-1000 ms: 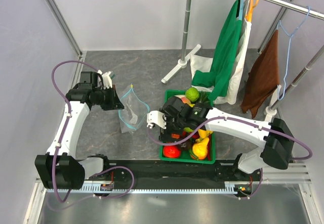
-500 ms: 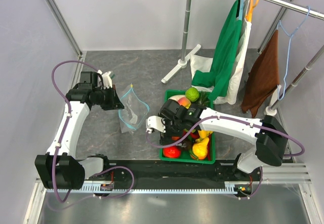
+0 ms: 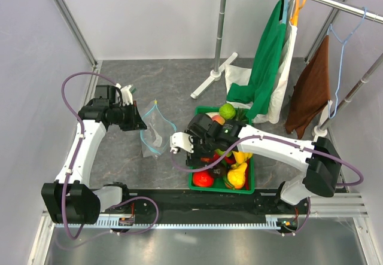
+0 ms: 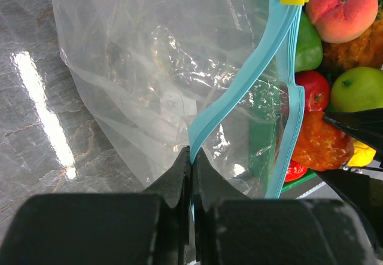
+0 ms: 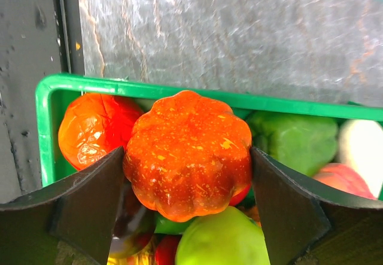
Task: Place the food in the zip-top bag and seal the zipper
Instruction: Pick up the fake vegetable from the bin.
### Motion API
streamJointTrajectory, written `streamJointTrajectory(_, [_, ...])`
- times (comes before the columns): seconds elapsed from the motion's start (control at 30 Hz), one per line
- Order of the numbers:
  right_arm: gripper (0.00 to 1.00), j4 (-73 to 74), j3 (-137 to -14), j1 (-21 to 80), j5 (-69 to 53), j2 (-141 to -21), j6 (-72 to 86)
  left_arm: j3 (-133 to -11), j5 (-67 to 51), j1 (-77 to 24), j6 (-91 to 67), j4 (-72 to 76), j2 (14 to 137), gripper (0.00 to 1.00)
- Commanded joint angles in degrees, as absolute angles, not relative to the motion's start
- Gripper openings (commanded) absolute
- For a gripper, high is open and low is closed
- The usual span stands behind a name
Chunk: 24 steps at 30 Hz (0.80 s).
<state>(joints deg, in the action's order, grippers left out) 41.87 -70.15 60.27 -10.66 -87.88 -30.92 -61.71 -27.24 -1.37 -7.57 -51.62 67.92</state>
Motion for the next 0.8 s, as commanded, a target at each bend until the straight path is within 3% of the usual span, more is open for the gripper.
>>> streamJointTrajectory(0.0, [0.69, 42.36, -75.57, 60.38, -11.34, -84.64, -29.1, -61.44, -28.57, -1.58, -8.61, -49.92, 66.8, 0.02])
streamJointTrajectory(0.23, [0.68, 41.06, -89.72, 60.12, -13.61, -85.34, -25.41, -61.52, -29.27, -1.58, -8.61, -49.92, 66.97, 0.02])
streamJointTrajectory(0.47, [0.66, 31.91, -99.03, 60.12, -17.4, -93.94, -21.98, -61.44, -30.32, -1.58, -8.53, -49.83, 67.41, 0.02])
streamJointTrajectory(0.77, [0.67, 21.82, -95.12, 60.12, -10.48, -103.36, -25.13, -61.44, -33.04, -1.58, -7.74, -50.1, 66.53, 0.02])
